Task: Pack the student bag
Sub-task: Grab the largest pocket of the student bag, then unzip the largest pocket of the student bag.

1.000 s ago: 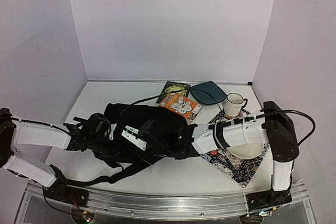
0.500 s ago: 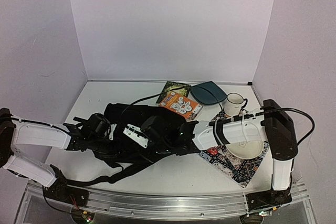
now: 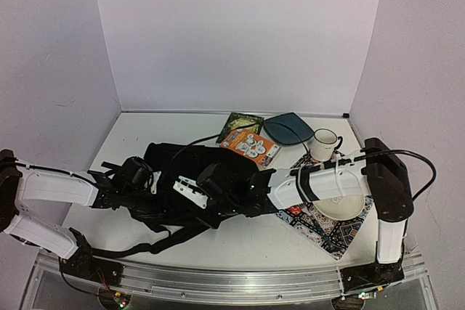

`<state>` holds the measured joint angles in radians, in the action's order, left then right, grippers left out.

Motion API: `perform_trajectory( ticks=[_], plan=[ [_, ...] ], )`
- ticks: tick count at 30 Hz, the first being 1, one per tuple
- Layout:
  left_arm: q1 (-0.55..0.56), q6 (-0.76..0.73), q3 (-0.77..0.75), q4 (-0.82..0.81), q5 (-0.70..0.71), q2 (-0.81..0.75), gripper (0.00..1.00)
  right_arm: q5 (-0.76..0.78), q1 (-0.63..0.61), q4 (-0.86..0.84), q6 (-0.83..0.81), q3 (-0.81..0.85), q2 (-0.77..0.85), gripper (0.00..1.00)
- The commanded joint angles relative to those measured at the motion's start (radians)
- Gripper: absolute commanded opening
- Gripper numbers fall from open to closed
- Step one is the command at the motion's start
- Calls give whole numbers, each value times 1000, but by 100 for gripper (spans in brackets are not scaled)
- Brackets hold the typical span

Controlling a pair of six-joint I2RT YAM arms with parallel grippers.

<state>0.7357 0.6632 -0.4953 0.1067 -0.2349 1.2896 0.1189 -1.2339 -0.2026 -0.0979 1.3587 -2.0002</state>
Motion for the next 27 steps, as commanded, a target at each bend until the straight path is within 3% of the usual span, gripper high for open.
perform_trajectory(
  ticks=[1, 15, 21, 27],
  plan=[
    [-7, 3, -12, 11, 32, -19, 0, 18, 5, 34, 21, -47, 95, 0],
    [-42, 5, -12, 71, 160, 45, 0, 122, 81, -12, 148, -304, 314, 0],
    [-166, 2, 4, 86, 203, 68, 0, 116, 94, -40, 181, -367, 378, 0],
    [-337, -71, -91, 83, 225, 118, 0, -80, 73, -164, 209, -304, 291, 0]
  ],
)
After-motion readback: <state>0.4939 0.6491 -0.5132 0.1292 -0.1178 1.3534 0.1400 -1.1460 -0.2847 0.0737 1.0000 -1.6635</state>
